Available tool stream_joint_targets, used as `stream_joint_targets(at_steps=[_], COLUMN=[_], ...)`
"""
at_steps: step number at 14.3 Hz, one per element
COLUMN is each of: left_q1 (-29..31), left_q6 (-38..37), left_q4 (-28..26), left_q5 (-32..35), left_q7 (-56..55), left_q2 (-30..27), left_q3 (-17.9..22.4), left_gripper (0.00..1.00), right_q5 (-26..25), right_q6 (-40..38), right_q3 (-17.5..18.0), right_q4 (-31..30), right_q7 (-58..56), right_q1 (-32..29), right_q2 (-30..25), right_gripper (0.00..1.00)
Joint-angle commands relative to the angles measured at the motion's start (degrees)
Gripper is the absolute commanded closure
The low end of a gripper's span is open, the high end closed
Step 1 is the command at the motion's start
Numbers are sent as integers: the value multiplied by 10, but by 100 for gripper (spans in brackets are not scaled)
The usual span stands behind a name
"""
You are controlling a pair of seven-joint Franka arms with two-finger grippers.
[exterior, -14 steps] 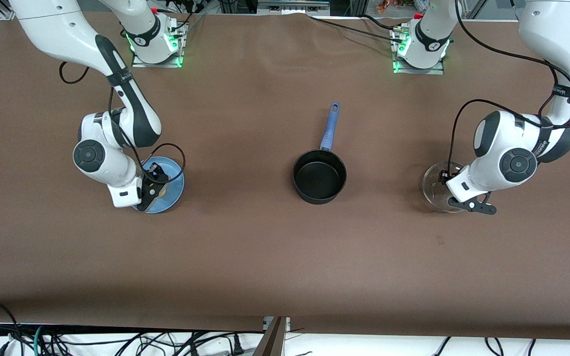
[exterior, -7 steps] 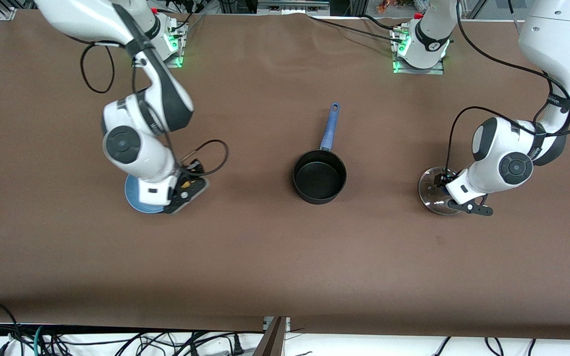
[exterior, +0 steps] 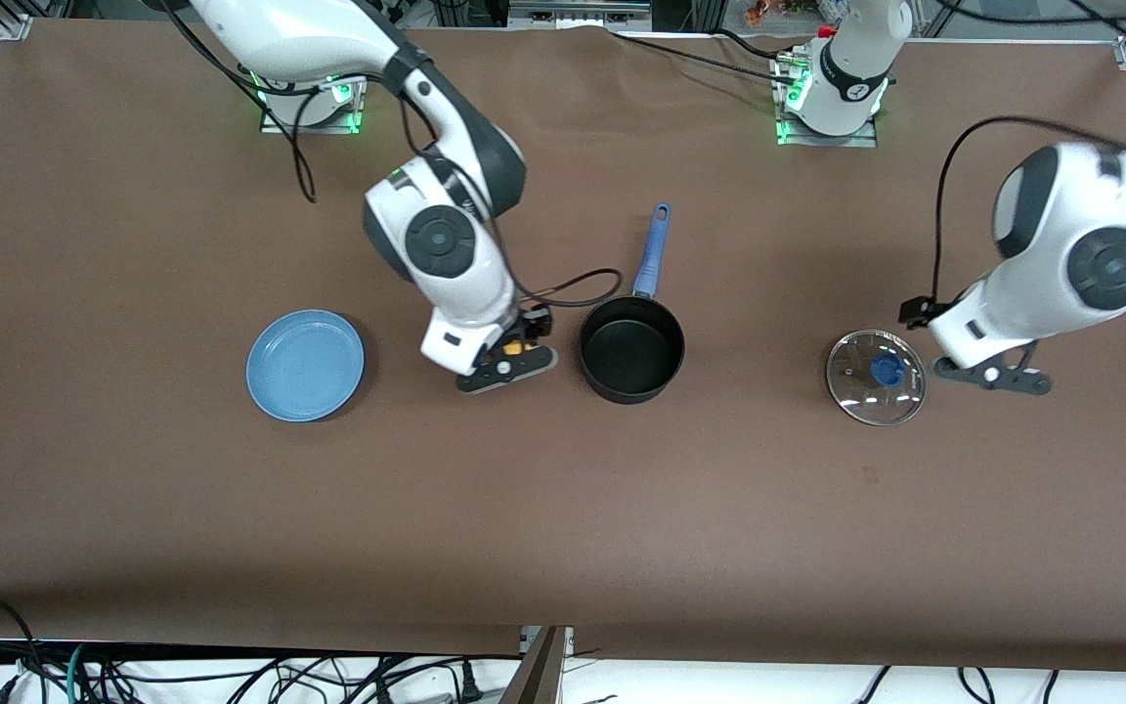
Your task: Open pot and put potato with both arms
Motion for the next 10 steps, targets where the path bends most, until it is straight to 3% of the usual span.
stream_joint_targets(at_steps=[1, 6, 10], left_q1=[11, 52, 56], left_q6=[-77, -130, -135], left_q4=[60, 166, 161], left_q5=[-63, -73, -71], left_q7=[13, 5, 1], left_q2=[-25, -36, -43], left_q3=[-2, 2, 13], left_gripper=[0, 0, 0], right_q5=[4, 4, 4], right_q6=[-4, 76, 115], right_q3=[-5, -6, -6], right_q4=[113, 134, 134], right_q7=[102, 259, 284], right_q1=[32, 86, 99], right_q2=[72, 112, 135], right_gripper=[80, 81, 81])
